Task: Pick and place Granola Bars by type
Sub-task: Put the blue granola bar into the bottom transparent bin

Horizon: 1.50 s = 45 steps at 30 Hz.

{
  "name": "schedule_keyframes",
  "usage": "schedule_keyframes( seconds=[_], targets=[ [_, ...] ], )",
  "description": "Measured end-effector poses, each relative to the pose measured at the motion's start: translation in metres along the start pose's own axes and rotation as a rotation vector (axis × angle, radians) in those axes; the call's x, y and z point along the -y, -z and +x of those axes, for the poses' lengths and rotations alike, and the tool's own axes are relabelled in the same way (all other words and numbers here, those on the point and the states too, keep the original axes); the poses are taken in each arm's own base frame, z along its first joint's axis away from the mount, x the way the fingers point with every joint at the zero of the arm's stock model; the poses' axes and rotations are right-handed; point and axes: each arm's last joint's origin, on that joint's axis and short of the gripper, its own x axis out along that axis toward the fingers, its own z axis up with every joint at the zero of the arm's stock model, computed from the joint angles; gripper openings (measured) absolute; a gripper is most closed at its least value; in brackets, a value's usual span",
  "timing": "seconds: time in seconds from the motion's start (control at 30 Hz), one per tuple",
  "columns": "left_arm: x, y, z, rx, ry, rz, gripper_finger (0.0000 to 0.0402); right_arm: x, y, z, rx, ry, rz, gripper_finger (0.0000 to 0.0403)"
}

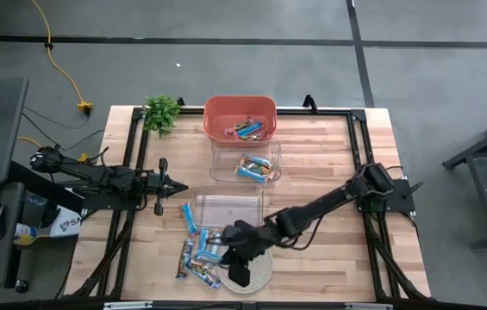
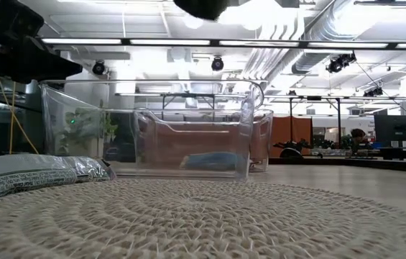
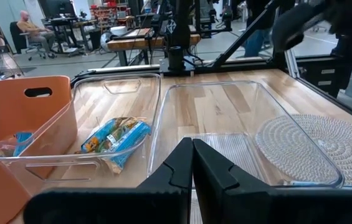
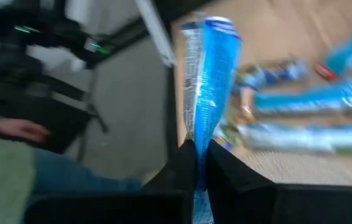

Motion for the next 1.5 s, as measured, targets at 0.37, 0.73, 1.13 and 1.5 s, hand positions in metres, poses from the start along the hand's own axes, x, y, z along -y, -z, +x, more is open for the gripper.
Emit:
schedule_keyframes(
  seconds=[0.37, 0.73, 1.13, 1.5],
  targets=[
    [0.0, 0.0, 0.0, 0.001, 0.0, 0.0, 0.0007, -0.006, -0.049, -0.014, 0.229, -0.373, -0.138, 0.0012],
    [0.0, 0.0, 0.0, 0.001, 0.0, 0.0, 0.0007, 0.004, -0.076, -0.025, 0.43, -0.396, -0.19, 0.0012],
    [0.0, 0.0, 0.0, 0.001, 0.0, 0.0, 0.0007, 0.002, -0.082, -0.061, 0.557, 0.068, -0.263, 0.0012],
    [0.0, 0.0, 0.0, 0.001, 0.0, 0.0, 0.0007, 0.026, -0.059, -0.095, 0.328, 0.557, -0.162, 0.0012]
  ],
)
